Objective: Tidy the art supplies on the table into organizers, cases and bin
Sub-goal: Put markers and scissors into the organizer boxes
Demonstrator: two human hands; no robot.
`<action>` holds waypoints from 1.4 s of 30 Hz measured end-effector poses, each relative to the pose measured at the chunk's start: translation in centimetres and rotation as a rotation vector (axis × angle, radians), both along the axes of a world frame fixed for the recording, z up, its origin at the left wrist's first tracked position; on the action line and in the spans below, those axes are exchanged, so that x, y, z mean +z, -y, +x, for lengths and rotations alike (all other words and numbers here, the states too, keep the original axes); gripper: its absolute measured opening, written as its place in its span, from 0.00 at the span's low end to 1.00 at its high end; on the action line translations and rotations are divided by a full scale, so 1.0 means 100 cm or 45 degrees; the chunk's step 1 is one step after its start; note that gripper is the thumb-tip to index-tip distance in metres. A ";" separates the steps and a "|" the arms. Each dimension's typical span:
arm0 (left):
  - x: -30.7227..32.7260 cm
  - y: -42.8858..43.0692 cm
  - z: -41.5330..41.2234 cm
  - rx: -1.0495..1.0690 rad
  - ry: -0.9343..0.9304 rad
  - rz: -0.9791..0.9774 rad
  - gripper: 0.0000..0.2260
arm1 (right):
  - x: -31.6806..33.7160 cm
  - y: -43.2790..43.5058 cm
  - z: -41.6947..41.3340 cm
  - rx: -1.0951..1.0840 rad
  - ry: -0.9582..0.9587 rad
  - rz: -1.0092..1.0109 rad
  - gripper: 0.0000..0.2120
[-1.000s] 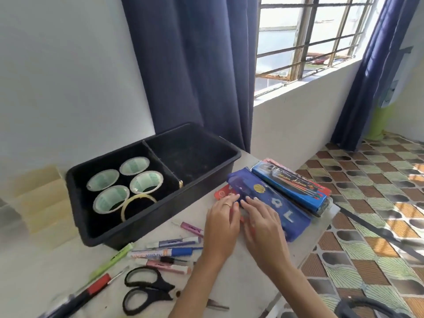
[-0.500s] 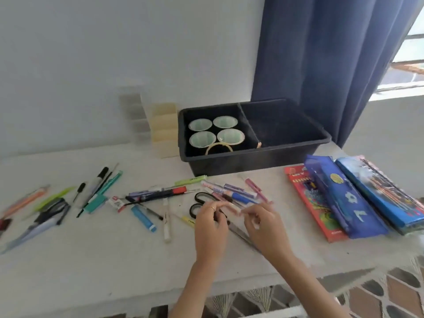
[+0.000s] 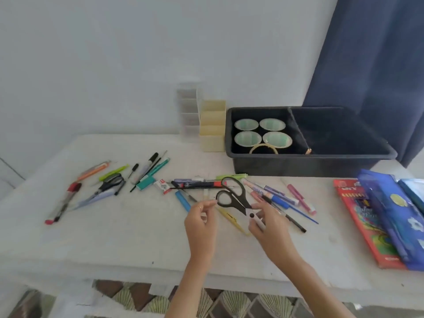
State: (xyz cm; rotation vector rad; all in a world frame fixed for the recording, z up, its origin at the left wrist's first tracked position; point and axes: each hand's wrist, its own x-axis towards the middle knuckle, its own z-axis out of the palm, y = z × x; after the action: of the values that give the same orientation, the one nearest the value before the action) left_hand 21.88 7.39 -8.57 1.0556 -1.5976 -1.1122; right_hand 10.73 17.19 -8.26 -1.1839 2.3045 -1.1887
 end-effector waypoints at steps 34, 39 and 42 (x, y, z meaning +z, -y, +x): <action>-0.004 0.295 0.168 0.105 0.654 -0.192 0.04 | 0.026 0.280 0.120 -0.126 1.094 -0.289 0.03; 0.032 0.281 0.138 -0.019 0.314 -0.053 0.03 | 0.042 0.282 0.099 -0.181 1.055 -0.367 0.10; 0.050 0.276 0.109 -0.172 0.286 -0.088 0.05 | 0.056 0.282 0.076 -0.196 0.903 -0.412 0.11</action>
State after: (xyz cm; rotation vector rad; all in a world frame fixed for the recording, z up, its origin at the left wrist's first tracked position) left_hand 32.78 -20.25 -3.53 1.0696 -1.8957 -1.0475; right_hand 18.32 -11.00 -2.64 -0.5255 1.7218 -1.7374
